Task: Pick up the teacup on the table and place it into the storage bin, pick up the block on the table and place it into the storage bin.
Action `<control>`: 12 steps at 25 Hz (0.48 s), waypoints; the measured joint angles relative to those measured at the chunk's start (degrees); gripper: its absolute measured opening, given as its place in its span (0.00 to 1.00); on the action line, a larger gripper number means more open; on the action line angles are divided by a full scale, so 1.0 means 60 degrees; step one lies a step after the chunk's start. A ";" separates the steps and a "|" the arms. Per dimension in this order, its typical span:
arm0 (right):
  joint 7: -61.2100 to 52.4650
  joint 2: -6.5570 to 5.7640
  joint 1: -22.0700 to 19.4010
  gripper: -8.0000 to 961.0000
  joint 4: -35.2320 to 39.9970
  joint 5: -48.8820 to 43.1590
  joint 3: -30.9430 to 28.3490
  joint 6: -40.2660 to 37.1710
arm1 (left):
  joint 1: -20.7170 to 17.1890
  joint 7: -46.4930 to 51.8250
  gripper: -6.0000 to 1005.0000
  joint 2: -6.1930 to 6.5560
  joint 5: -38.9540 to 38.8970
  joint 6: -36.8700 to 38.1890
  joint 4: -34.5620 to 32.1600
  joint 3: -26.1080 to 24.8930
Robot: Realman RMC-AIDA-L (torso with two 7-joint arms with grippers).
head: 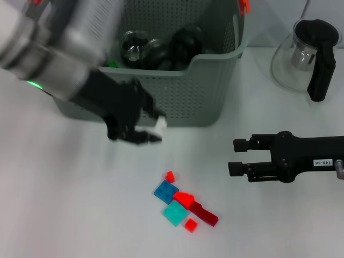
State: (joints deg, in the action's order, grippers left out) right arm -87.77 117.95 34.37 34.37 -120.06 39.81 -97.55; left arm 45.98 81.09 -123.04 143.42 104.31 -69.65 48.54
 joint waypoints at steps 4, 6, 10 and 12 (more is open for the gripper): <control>0.0007 -0.0021 0.0009 0.82 0.0041 0.0001 -0.0003 -0.0156 | -0.0066 0.0491 0.44 0.0364 -0.1688 0.0352 0.0011 -0.2552; 0.0008 -0.0056 0.0018 0.82 0.0043 0.0001 -0.0022 -0.0228 | -0.0138 0.0929 0.44 0.0540 -0.2481 -0.0224 0.0211 -0.3491; 0.0011 -0.0095 0.0038 0.82 0.0039 0.0001 -0.0056 -0.0309 | -0.0199 0.1726 0.44 0.1022 -0.3614 -0.1922 0.1256 -0.3953; 0.0059 -0.0103 0.0037 0.82 0.0027 0.0001 -0.0059 -0.0328 | -0.0173 0.1914 0.44 0.1196 -0.3983 -0.2829 0.1918 -0.3939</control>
State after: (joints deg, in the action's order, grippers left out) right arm -87.41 117.33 34.59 34.54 -120.06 39.46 -99.51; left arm 44.95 92.57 -115.86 119.53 87.33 -58.15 24.91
